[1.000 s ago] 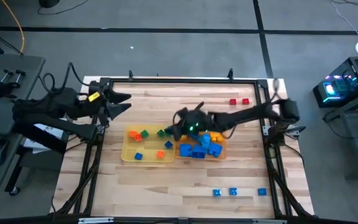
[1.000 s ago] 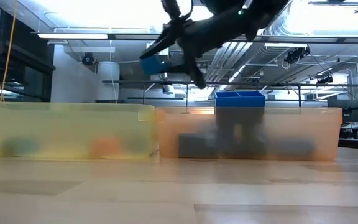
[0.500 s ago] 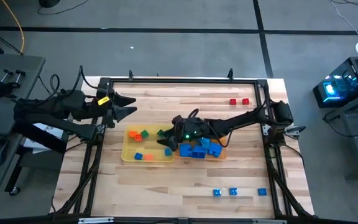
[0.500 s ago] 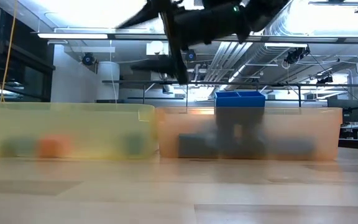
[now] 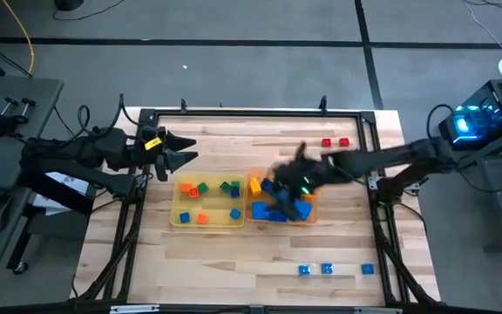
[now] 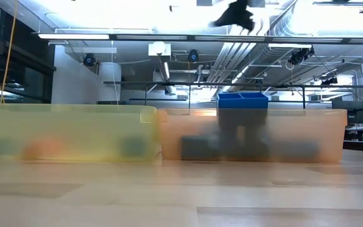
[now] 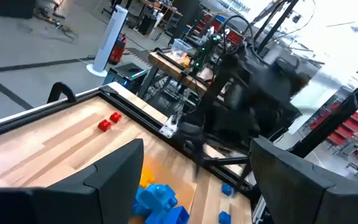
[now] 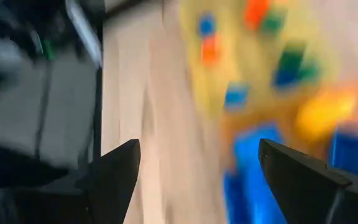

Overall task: Sort blocks by size
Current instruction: Put the small blue game piece into the yellow bin

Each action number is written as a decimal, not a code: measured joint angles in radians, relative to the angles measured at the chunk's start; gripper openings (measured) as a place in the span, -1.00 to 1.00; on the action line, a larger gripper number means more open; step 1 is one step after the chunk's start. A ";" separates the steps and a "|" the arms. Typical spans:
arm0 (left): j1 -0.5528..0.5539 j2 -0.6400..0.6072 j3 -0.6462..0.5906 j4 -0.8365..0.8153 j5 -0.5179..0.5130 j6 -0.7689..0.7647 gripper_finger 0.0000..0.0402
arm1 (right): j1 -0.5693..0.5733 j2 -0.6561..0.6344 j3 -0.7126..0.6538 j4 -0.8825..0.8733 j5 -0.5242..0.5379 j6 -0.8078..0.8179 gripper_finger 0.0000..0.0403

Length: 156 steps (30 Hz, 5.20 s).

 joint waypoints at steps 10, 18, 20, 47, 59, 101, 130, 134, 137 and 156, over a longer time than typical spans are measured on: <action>0.000 0.002 0.000 -0.001 0.000 0.039 0.39 | 0.501 0.110 -0.004 -0.208 0.065 -0.049 0.59; 0.000 0.001 0.000 -0.029 0.000 0.040 0.39 | 0.560 0.306 -0.004 -0.143 0.069 -0.032 0.59; 0.000 0.001 0.000 -0.035 0.000 0.039 0.39 | 0.560 0.348 -0.004 -0.146 0.069 -0.023 0.59; 0.000 0.001 0.000 -0.082 0.000 0.015 0.39 | 0.555 0.507 0.009 -0.257 0.184 0.139 -0.34; 0.000 0.001 0.000 -0.081 -0.001 0.022 0.39 | 0.387 0.263 0.006 -0.377 0.364 -0.265 -0.33; 0.000 0.001 0.000 -0.104 -0.009 0.042 0.39 | 0.093 0.381 0.545 -0.777 0.185 -0.430 0.66; 0.000 0.001 0.000 -0.154 -0.001 0.065 0.39 | 0.670 0.481 0.077 -0.377 0.044 0.322 0.67; 0.000 0.001 0.000 -0.154 0.000 0.057 0.39 | 0.672 0.483 0.076 -0.446 0.087 0.368 0.67; 0.000 0.001 0.000 -0.154 0.000 0.057 0.39 | 0.673 0.483 0.076 -0.484 0.084 0.395 0.67; 0.000 0.001 0.000 -0.147 -0.001 0.016 0.39 | 0.705 0.433 -0.029 -0.476 0.102 0.491 0.55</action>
